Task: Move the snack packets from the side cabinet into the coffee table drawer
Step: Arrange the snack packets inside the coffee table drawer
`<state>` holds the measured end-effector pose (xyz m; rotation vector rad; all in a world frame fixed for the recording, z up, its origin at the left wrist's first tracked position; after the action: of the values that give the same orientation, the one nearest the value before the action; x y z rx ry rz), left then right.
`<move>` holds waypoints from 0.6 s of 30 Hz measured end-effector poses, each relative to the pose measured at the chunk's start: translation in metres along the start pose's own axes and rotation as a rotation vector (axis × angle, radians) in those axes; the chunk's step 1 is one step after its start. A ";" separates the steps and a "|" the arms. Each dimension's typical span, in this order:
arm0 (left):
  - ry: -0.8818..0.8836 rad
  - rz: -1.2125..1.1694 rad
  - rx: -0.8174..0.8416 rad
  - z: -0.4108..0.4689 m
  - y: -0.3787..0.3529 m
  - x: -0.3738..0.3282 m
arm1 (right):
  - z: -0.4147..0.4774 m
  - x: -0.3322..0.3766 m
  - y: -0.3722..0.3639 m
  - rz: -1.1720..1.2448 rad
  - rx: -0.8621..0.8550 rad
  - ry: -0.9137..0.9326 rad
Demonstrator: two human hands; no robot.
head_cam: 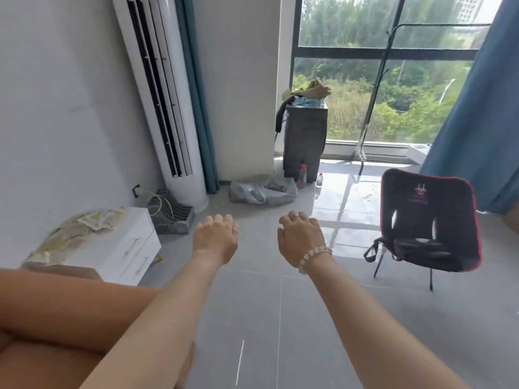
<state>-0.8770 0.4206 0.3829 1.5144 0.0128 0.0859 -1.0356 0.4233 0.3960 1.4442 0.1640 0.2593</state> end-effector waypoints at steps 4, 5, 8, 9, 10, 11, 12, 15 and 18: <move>0.063 0.014 -0.018 0.052 0.004 0.016 | 0.075 0.012 -0.009 0.029 0.005 0.103; 0.076 0.019 -0.030 0.064 0.008 0.021 | 0.094 0.014 -0.009 0.038 0.001 0.125; 0.136 0.038 -0.083 0.099 0.019 0.043 | 0.152 0.029 -0.010 0.036 -0.020 0.202; 0.172 0.044 -0.093 0.109 0.020 0.054 | 0.170 0.038 -0.011 0.038 -0.026 0.232; 0.211 0.048 -0.094 0.116 0.020 0.066 | 0.186 0.049 -0.013 0.042 -0.030 0.266; 0.246 0.049 -0.084 0.122 0.017 0.077 | 0.200 0.060 -0.015 0.054 -0.028 0.299; 0.274 0.051 -0.071 0.127 0.014 0.087 | 0.213 0.073 -0.017 0.074 -0.021 0.328; 0.344 0.085 -0.039 0.136 0.006 0.118 | 0.239 0.116 -0.031 0.113 0.021 0.426; 0.414 0.104 -0.004 0.151 -0.003 0.155 | 0.266 0.149 -0.047 0.151 0.043 0.505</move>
<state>-0.7131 0.2799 0.3956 1.4704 0.2644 0.4812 -0.8176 0.2049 0.3890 1.4125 0.4731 0.7468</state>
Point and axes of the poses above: each hand's wrist, its own z-axis towards the middle knuckle, its own y-axis out of the back of the hand, x = y × z, the point moved 8 cm from there along z, towards the middle knuckle, and after that the axes turned 4 degrees about x, right-handed, at the moved point
